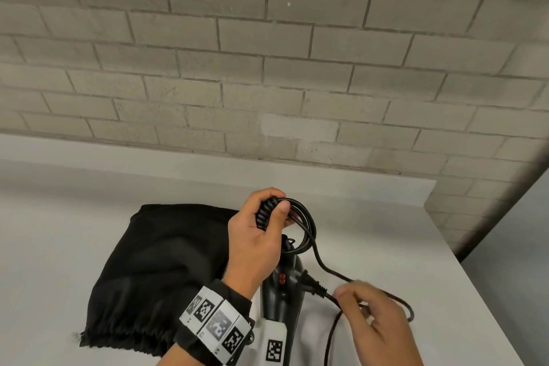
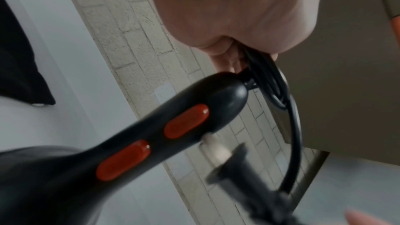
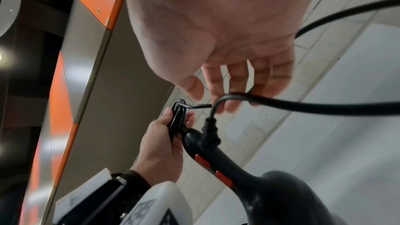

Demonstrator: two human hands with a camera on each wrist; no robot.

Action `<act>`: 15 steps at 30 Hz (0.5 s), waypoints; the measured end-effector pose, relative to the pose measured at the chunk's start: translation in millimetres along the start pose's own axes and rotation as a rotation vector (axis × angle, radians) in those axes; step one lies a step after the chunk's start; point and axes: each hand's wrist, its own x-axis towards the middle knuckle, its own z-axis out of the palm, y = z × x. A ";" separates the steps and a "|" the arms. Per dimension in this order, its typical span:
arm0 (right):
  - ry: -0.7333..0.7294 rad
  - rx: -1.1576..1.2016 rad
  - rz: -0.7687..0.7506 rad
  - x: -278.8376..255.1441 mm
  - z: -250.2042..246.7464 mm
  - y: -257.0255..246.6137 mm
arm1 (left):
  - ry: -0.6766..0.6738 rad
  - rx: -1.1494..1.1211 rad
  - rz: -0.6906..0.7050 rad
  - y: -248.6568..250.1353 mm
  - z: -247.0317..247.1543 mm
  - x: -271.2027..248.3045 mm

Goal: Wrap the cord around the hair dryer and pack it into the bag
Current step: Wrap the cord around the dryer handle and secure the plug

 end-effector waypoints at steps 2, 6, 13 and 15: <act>0.165 -0.063 -0.114 4.5 4.5 -7.8 | -0.015 0.002 0.009 0.9 2.0 -2.2; -0.121 -0.120 -0.071 19.8 6.8 -36.4 | -0.025 0.058 0.031 1.6 3.8 -2.2; -0.008 -0.545 -0.581 44.7 -11.9 -72.3 | -0.052 0.127 0.054 1.3 -3.8 0.4; 0.051 -0.602 -0.692 54.1 -16.4 -81.5 | -0.079 0.154 0.076 3.2 -6.3 0.4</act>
